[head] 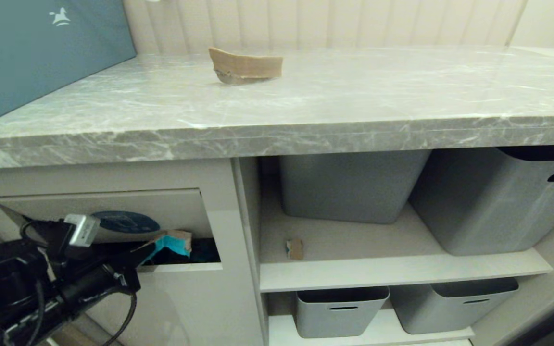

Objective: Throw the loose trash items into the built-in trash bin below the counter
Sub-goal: Put the garbage in the trash can

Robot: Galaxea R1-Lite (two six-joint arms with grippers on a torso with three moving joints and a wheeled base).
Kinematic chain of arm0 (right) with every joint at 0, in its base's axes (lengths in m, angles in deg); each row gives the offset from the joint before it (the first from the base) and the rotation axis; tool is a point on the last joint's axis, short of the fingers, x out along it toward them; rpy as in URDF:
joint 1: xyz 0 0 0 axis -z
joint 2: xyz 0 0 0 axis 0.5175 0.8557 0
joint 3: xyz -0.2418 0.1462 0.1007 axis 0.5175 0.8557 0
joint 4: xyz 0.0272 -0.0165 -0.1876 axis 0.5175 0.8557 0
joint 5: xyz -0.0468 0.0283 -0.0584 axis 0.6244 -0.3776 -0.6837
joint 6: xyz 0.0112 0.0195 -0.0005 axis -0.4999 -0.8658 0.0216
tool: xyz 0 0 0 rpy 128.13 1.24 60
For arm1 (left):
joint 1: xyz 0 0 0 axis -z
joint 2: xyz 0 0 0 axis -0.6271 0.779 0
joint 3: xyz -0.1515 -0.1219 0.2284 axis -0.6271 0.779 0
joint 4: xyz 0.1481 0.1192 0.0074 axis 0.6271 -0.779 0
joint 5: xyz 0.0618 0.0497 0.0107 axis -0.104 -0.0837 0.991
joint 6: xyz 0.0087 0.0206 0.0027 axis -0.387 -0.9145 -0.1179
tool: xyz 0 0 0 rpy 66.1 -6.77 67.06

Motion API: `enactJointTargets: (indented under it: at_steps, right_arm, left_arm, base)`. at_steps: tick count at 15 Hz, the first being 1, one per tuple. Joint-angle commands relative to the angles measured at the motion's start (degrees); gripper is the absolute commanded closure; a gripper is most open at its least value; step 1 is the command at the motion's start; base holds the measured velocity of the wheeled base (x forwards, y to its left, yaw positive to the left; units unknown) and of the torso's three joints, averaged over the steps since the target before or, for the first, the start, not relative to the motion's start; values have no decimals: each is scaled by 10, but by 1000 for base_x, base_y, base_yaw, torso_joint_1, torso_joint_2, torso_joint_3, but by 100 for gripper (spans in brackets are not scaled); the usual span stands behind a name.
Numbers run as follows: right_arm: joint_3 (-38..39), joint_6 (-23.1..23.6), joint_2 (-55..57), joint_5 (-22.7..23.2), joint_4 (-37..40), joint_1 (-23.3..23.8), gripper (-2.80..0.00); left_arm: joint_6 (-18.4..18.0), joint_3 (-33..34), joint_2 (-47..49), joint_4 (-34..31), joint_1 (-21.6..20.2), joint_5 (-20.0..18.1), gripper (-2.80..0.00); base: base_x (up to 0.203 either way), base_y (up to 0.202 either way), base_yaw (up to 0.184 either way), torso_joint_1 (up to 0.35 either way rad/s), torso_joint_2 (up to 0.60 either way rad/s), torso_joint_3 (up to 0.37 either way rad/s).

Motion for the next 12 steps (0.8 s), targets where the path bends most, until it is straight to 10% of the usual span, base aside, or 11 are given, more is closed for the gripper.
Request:
enactJointTargets:
  at_steps: [1,6,7,12]
  right_arm:
    - [1,0,1,0,0,0,0]
    - [1,0,1,0,0,0,0]
    - [1,0,1,0,0,0,0]
    - [1,0,1,0,0,0,0]
  left_arm:
    - [2,-22,38,6,-2,1,0]
    - [7,-45,51,5,-2,15,0]
    - [11,-47,49,5,-2,15,-280]
    - [15,-48,41,5,-2,23,-280]
  base:
    - [0,0,0,0,0,0]
    - [0,0,0,0,0,0]
    - [0,0,0,0,0,0]
    - [0,0,0,0,0,0]
